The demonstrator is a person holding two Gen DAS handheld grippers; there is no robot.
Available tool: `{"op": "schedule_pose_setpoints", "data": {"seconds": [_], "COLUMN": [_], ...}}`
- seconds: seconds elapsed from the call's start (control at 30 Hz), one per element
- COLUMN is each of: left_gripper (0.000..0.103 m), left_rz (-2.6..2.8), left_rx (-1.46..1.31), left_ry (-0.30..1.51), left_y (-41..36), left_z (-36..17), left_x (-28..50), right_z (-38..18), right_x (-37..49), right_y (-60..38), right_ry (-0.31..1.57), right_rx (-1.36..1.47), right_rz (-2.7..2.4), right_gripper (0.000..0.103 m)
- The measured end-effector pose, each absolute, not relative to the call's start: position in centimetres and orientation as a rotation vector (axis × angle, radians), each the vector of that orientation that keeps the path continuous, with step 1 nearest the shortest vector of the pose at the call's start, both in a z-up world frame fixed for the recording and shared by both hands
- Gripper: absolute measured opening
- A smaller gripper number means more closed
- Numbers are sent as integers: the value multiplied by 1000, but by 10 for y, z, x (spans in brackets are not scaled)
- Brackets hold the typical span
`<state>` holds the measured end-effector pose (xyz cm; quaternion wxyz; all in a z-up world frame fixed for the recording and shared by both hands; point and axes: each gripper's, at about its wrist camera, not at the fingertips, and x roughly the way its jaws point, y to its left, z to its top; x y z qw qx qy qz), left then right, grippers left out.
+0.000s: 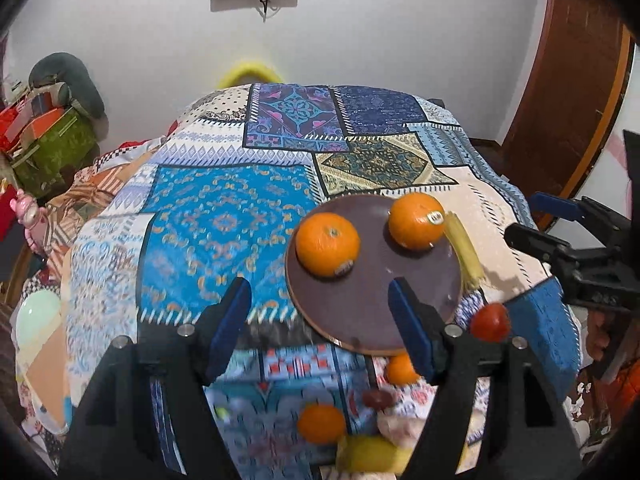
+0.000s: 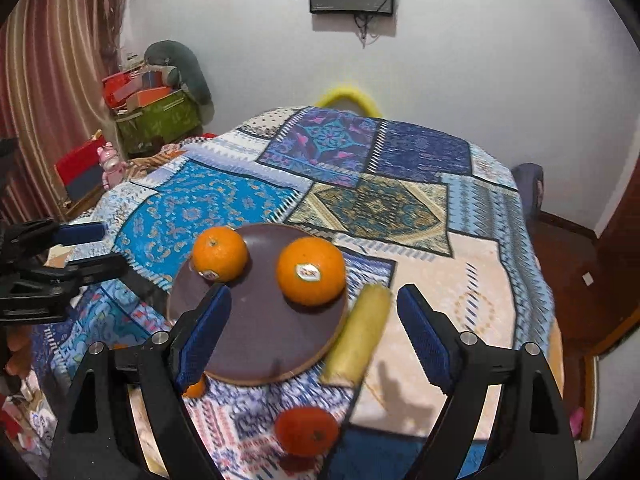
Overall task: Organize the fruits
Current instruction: 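Lower both oranges onto the dark plate and open both grippers, then grasp the yellow corn cob with the right gripper while the left gripper moves toward the banana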
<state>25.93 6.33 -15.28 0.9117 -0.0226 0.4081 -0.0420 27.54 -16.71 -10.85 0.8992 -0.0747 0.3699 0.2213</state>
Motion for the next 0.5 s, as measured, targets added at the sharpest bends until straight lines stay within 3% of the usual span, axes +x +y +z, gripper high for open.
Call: {"op": "schedule_pose_setpoints", "data": {"seconds": [0.3,0.5], "left_gripper": [72,72], "left_rz": [-29,0], "left_rx": [-68,-83], "left_ry": [843,871], "left_y": [71,76], "left_z": [-159,-177], "left_x": [237,242], "right_z": [-163,-192], "right_x": [292,302], "right_y": [-196,-196], "right_ry": [898,976], "right_rx": [-176,-155], "right_rz": [347,362], "right_gripper": [83,67]}}
